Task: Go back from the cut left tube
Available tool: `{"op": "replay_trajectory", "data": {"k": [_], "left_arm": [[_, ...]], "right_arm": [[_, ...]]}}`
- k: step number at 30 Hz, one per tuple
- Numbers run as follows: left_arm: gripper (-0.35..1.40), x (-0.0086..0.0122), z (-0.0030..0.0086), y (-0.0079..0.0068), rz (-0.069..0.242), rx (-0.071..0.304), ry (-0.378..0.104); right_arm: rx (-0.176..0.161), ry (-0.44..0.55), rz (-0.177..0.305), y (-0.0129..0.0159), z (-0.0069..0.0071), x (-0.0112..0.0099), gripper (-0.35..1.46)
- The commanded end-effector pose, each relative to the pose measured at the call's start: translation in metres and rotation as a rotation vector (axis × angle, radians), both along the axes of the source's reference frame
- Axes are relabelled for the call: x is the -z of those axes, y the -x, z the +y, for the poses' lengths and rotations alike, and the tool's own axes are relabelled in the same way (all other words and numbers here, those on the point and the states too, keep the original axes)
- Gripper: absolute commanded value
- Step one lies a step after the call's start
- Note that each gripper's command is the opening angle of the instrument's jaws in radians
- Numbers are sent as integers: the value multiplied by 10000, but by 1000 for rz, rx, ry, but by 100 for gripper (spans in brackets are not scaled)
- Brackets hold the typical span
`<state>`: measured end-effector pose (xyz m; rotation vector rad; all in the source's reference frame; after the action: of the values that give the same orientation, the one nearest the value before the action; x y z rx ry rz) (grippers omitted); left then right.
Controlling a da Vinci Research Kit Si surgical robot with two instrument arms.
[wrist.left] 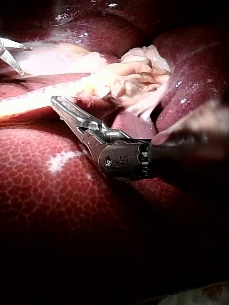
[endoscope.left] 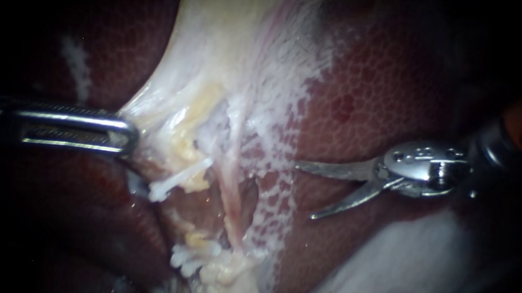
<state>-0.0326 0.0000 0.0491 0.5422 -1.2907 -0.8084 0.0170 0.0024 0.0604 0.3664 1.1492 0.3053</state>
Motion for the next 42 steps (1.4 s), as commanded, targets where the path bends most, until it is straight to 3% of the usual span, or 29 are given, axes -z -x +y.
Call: {"op": "replay_trajectory", "data": {"k": [1, 14, 24, 33, 35, 42], "left_arm": [[-35, 0, 0, 0, 0, 0, 0], [-35, -3, 1, 0, 0, 0, 0], [-35, -12, 3, -1, 1, 0, 2], [-35, -50, 1, 6, 15, -5, 12], [-35, -64, -3, 13, 29, -4, 6], [-35, -86, -17, 36, 35, -31, -11]], "right_arm": [[4, 17, -8, 0, 0, 1, 138], [-12, 192, -33, 1, 8, 24, 143], [-21, 201, -50, 11, 10, 27, 143], [-21, 201, -50, 12, 11, 26, 143], [-21, 201, -50, 12, 11, 26, 143], [-20, 201, -50, 15, 11, 24, 143]]}}
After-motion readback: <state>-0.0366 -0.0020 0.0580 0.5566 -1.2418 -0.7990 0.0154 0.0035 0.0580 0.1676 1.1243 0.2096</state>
